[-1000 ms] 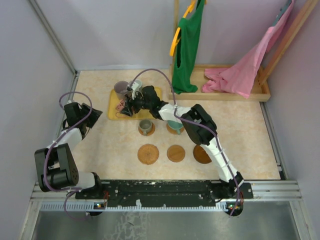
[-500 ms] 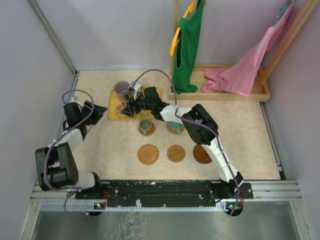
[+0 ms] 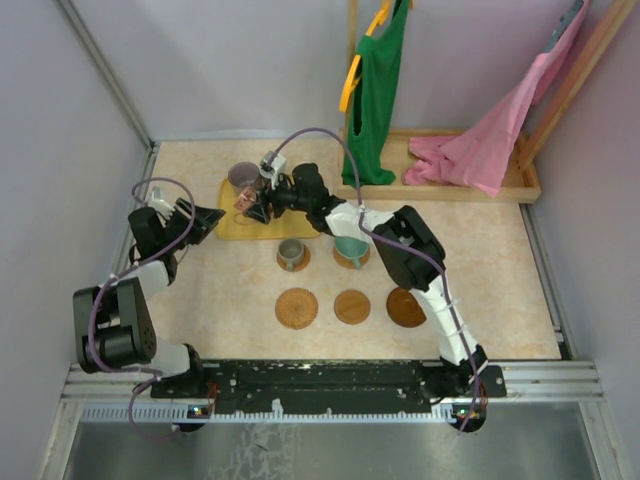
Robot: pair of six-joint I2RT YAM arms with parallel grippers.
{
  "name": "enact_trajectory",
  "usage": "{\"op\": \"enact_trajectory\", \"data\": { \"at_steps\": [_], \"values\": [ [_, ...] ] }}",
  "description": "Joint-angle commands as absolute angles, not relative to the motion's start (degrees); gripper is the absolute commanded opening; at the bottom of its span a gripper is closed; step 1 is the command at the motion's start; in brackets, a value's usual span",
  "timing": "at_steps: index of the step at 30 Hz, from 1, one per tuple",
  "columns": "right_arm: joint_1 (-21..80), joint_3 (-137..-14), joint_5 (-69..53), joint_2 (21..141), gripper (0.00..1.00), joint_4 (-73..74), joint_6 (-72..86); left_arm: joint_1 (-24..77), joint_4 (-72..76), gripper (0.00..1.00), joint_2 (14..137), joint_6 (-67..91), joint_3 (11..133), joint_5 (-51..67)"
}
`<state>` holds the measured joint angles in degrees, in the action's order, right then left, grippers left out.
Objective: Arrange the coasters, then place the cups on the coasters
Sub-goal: Adjust the cup on the tray.
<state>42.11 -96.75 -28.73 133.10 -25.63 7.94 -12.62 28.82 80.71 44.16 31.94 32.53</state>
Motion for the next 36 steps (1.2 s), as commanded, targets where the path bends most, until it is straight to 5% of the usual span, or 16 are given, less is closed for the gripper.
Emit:
{"op": "enact_trajectory", "data": {
  "at_steps": [1,26,36],
  "values": [
    [41.75,-97.79,-29.82,126.61,0.0,-29.23,6.82,-12.36,37.26,0.59,83.46,45.33,31.58,39.72],
    [40.34,-97.29,-34.34,122.68,0.0,-24.23,6.98,-9.36,52.87,0.48,91.71,49.36,34.41,51.46],
    [40.26,-96.56,-34.45,122.17,0.0,-24.7,7.4,-7.95,53.56,0.36,92.36,49.06,34.65,52.09]
  ]
}}
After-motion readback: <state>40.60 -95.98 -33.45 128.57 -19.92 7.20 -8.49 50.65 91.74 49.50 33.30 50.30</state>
